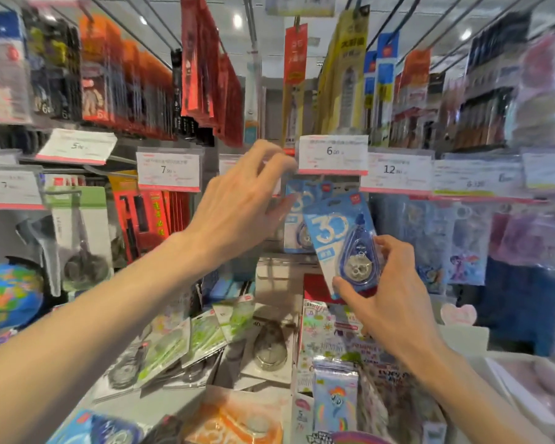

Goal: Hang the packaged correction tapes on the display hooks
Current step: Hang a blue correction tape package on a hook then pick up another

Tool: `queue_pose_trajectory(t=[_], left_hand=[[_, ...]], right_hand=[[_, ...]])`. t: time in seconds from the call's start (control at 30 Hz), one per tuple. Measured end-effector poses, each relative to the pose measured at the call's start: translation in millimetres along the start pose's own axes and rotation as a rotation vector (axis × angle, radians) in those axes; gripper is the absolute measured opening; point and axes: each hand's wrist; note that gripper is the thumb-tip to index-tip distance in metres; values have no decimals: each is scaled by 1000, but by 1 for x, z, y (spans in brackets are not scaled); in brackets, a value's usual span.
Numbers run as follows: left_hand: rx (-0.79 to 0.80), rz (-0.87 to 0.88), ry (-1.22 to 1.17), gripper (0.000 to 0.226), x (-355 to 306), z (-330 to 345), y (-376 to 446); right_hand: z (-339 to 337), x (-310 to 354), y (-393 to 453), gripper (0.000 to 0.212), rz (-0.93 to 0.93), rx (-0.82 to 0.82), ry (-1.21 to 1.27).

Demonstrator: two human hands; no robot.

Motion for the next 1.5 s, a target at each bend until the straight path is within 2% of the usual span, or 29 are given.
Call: queue_pose_trajectory(t=[0.13, 0.23, 0.3, 0.93, 1.27, 1.5], left_hand=[[-5, 63, 57, 41, 6, -2, 18], [-7, 101, 47, 23, 10, -4, 23], [-24, 98, 9, 20, 13, -5, 25], [-18, 89, -49, 27, 16, -3, 24], [-14, 73, -52, 26, 13, -3, 22], [-9, 47, -61, 26, 11, 0, 18]], right_hand=[[1, 2, 3, 75, -10, -11, -16], [2, 4, 4, 76, -25, -23, -4], [1, 7, 5, 75, -41, -35, 14], [7, 29, 14, 76, -86, -87, 122], [24, 29, 23, 80, 26, -29, -24], [60, 22, 54, 83, 151, 94, -231]])
Point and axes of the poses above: each hand's wrist, its own y-axis towards the middle knuckle, its own z-axis out of the palm, x = y × z, and after that the axes turned 3 degrees about y, right-handed
